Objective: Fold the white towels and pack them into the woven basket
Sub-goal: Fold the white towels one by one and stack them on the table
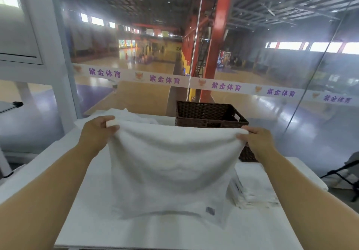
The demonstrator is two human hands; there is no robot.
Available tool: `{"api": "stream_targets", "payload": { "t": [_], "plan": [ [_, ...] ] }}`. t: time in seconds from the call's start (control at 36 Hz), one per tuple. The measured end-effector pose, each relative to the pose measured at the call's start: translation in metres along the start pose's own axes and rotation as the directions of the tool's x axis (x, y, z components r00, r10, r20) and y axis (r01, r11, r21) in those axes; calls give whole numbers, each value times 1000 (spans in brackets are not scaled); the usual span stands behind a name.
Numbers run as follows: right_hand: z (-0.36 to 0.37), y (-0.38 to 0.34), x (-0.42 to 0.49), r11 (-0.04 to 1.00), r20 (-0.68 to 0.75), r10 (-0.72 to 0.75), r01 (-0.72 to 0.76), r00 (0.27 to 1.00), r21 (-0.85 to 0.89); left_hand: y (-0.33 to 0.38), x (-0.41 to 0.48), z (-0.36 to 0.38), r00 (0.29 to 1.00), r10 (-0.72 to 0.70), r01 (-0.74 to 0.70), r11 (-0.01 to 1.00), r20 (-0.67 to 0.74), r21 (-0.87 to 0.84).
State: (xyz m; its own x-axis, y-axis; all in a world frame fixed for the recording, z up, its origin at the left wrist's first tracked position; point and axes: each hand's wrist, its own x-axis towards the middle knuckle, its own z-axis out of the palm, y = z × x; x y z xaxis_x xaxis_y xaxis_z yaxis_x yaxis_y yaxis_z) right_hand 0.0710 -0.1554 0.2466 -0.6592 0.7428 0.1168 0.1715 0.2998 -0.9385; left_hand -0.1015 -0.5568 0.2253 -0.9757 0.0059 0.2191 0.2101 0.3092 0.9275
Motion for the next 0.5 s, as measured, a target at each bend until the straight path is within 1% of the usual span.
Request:
{"api": "stream_targets", "payload": {
  "t": [0.08,0.14,0.19,0.28,0.36,0.44,0.5],
  "plan": [
    [-6,-2,0,987,-15,-77,74,997,-140,3,-2,-5,999,37,-38,997,14,74],
    [-8,-5,-3,967,-38,-135,123,990,-223,5,-6,-8,995,94,-91,986,-15,137],
    [-9,-7,-7,951,-75,-188,162,979,-262,8,-12,-9,987,156,-146,973,-45,178],
    [-11,-8,-16,933,-123,-265,222,956,-283,10,-22,-12,975,191,-170,970,-110,176],
    [-15,-6,-26,936,-96,-271,239,958,-259,8,-31,-14,968,204,-188,975,-146,116],
    [-16,1,-36,950,-47,-247,232,968,-207,1,-40,-16,976,184,-175,981,-117,83],
    [-16,5,-43,948,-31,-231,218,972,-232,-4,-46,-17,983,158,-155,987,-93,43]
  ]
}}
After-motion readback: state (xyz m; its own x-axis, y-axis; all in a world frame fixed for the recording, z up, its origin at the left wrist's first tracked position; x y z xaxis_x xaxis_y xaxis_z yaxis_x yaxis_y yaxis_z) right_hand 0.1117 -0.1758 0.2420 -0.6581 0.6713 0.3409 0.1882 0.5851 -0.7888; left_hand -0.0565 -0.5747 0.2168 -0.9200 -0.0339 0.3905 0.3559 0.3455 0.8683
